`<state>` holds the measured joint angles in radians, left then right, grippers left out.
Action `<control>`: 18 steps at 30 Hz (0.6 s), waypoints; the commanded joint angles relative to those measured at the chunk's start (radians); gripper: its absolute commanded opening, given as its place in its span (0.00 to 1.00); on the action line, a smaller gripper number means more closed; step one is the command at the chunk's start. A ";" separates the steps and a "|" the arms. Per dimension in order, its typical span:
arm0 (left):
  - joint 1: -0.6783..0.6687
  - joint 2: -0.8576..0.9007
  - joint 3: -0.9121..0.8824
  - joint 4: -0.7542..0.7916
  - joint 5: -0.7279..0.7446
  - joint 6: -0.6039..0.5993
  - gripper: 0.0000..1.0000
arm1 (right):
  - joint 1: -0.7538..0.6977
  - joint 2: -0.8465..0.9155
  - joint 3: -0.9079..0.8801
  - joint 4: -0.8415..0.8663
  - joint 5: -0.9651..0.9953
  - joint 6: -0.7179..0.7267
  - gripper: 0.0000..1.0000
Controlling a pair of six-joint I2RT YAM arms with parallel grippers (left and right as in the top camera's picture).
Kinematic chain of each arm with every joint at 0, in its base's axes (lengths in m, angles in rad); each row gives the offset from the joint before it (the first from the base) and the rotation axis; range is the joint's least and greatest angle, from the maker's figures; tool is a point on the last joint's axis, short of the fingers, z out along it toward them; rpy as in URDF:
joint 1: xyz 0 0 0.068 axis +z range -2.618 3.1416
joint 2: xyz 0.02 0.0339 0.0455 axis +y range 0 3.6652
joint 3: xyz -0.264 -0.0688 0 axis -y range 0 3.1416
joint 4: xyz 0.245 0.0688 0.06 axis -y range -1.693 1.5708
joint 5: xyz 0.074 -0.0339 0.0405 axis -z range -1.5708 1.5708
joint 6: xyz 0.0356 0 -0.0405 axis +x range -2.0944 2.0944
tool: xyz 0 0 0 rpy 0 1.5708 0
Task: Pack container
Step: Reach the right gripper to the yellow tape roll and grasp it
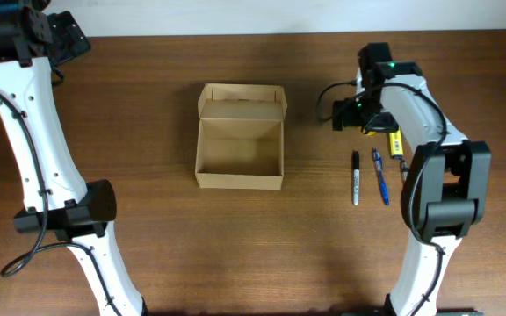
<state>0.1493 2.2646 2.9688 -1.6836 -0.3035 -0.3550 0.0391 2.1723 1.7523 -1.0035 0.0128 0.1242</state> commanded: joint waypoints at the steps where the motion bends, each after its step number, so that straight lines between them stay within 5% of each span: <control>1: 0.004 -0.030 0.009 -0.001 -0.008 0.012 1.00 | -0.015 -0.004 0.015 0.031 -0.069 0.003 0.99; 9: 0.004 -0.030 0.009 -0.001 -0.008 0.012 1.00 | -0.013 -0.003 0.015 0.061 -0.113 -0.050 1.00; 14: 0.004 -0.030 0.009 -0.001 -0.008 0.013 1.00 | -0.013 0.008 0.015 0.068 -0.107 -0.049 0.81; 18: 0.004 -0.030 0.009 -0.001 -0.008 0.013 1.00 | -0.013 0.042 0.015 0.064 -0.108 -0.049 0.81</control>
<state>0.1493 2.2646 2.9688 -1.6836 -0.3035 -0.3550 0.0212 2.1765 1.7523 -0.9379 -0.0814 0.0776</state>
